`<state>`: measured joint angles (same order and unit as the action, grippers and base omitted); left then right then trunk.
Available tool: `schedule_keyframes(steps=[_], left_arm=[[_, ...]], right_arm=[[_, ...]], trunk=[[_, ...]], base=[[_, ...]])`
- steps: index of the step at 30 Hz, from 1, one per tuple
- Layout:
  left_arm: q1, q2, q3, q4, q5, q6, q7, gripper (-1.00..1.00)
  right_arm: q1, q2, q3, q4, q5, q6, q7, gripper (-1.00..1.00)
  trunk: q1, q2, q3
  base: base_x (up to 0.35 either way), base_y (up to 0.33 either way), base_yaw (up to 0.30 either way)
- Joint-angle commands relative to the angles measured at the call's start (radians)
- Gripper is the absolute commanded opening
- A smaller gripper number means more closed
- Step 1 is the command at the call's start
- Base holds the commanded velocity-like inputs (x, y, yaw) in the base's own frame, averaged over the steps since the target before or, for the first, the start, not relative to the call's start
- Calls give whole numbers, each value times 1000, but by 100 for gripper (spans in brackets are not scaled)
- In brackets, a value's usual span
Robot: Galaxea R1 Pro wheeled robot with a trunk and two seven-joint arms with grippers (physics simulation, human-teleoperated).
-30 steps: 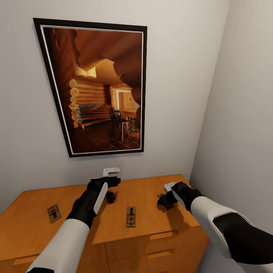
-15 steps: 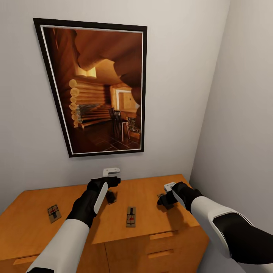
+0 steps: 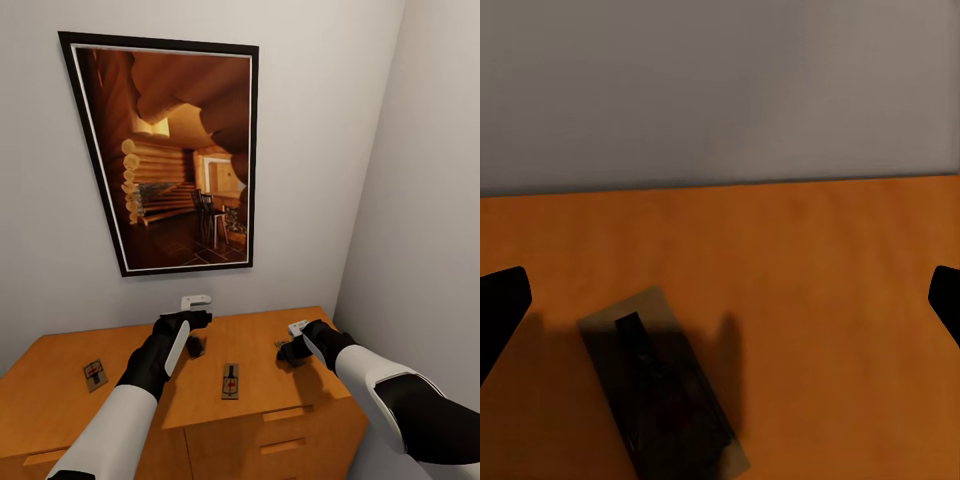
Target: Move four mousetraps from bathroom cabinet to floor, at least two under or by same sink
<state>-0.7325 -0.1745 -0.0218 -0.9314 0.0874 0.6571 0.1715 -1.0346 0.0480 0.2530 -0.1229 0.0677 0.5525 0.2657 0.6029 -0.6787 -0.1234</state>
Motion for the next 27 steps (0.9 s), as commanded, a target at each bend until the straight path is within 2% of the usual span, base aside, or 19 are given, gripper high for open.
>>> schedule_keyframes(steps=[1,27], left_arm=[[-1,0,-1,-1,9,4,8,100],[-1,0,-1,-1,9,4,8,100]], right_arm=[[-1,0,11,-1,15,3,6,-100],[0,-2,11,-3,18,3,6,-100]], trunk=[[0,-1,-2],[0,-1,-2]], base=[[0,0,0],[0,0,0]])
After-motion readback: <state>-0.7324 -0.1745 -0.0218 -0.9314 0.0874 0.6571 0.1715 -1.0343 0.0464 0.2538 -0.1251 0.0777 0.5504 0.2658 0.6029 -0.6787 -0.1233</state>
